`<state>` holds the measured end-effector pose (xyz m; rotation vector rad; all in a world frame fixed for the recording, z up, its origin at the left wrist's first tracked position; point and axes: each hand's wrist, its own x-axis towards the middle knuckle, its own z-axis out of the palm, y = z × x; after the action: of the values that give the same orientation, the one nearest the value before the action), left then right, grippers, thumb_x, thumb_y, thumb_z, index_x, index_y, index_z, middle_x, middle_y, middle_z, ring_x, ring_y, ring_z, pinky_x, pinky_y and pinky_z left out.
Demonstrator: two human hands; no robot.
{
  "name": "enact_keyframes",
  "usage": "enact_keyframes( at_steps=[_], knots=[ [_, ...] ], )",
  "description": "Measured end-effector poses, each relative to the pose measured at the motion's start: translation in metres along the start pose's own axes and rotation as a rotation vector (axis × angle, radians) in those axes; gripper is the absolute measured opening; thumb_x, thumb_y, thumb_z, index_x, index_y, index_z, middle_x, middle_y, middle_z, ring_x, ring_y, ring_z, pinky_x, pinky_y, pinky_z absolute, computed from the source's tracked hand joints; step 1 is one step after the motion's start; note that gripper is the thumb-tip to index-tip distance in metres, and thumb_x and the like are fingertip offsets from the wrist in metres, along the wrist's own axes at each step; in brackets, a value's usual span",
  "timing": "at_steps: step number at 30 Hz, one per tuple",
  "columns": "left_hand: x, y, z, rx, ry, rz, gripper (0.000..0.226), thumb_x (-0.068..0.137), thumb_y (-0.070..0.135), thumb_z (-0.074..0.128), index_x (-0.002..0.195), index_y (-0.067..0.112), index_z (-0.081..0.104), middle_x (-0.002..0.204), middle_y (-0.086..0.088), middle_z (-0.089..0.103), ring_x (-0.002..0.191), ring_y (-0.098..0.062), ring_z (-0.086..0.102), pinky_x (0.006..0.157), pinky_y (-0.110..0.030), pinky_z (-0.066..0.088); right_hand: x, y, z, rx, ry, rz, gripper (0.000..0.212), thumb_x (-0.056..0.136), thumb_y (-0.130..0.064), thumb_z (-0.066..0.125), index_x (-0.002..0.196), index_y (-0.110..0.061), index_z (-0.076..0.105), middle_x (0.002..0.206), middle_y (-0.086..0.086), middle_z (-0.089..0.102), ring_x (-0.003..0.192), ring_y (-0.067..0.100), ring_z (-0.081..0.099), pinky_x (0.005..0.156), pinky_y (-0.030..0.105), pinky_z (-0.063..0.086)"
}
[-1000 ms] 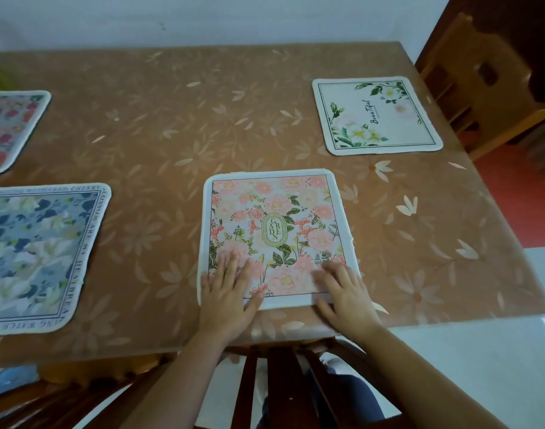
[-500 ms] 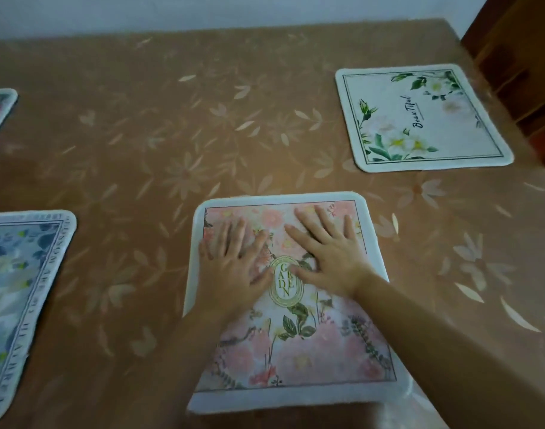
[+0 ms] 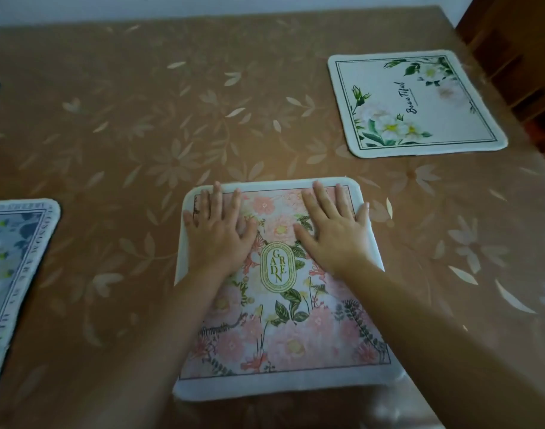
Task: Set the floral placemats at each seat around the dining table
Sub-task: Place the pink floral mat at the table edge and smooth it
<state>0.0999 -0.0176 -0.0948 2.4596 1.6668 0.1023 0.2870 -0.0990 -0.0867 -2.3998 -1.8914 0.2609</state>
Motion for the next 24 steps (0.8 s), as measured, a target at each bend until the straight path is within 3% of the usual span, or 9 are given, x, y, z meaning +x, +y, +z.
enact_keyframes(
  at_steps=[11,19,22,24],
  knots=[
    [-0.095,-0.003,-0.004,-0.026,-0.065,0.039,0.058,0.092,0.047,0.018,0.138,0.032,-0.013,0.152,-0.002,-0.016,0.137,-0.019,-0.021,0.109,-0.046,-0.012,-0.104,-0.003,0.004,-0.022,-0.058,-0.031,0.062,0.084,-0.062,0.003,0.138,-0.037,-0.016,0.153,-0.010,-0.011,0.138,0.020,-0.020,0.110,0.053,-0.005],
    [-0.148,0.005,-0.008,-0.051,-0.065,0.058,0.056,0.092,0.048,0.022,0.141,0.028,0.001,0.150,-0.002,-0.010,0.136,-0.023,-0.019,0.110,-0.051,-0.005,-0.144,-0.017,0.001,-0.003,-0.115,0.057,0.063,0.085,-0.060,0.005,0.133,-0.035,-0.026,0.150,-0.008,-0.020,0.138,0.020,-0.021,0.112,0.051,-0.002],
    [-0.161,0.009,-0.009,-0.036,-0.074,0.033,0.054,0.093,0.049,0.013,0.140,0.027,-0.004,0.151,-0.002,-0.011,0.137,-0.023,-0.019,0.110,-0.048,-0.005,-0.155,-0.029,0.000,0.096,-0.129,0.087,0.067,0.088,-0.059,0.020,0.139,-0.032,-0.014,0.150,-0.007,-0.014,0.140,0.022,-0.014,0.112,0.052,0.001],
    [-0.170,0.011,-0.008,-0.020,-0.103,0.011,0.053,0.095,0.044,0.017,0.138,0.028,-0.010,0.152,-0.004,-0.012,0.136,-0.023,-0.021,0.111,-0.047,-0.004,-0.165,-0.035,-0.003,0.118,-0.116,0.077,0.065,0.089,-0.055,0.029,0.143,-0.028,0.005,0.155,-0.001,0.004,0.141,0.025,-0.001,0.112,0.051,0.006]
  ],
)
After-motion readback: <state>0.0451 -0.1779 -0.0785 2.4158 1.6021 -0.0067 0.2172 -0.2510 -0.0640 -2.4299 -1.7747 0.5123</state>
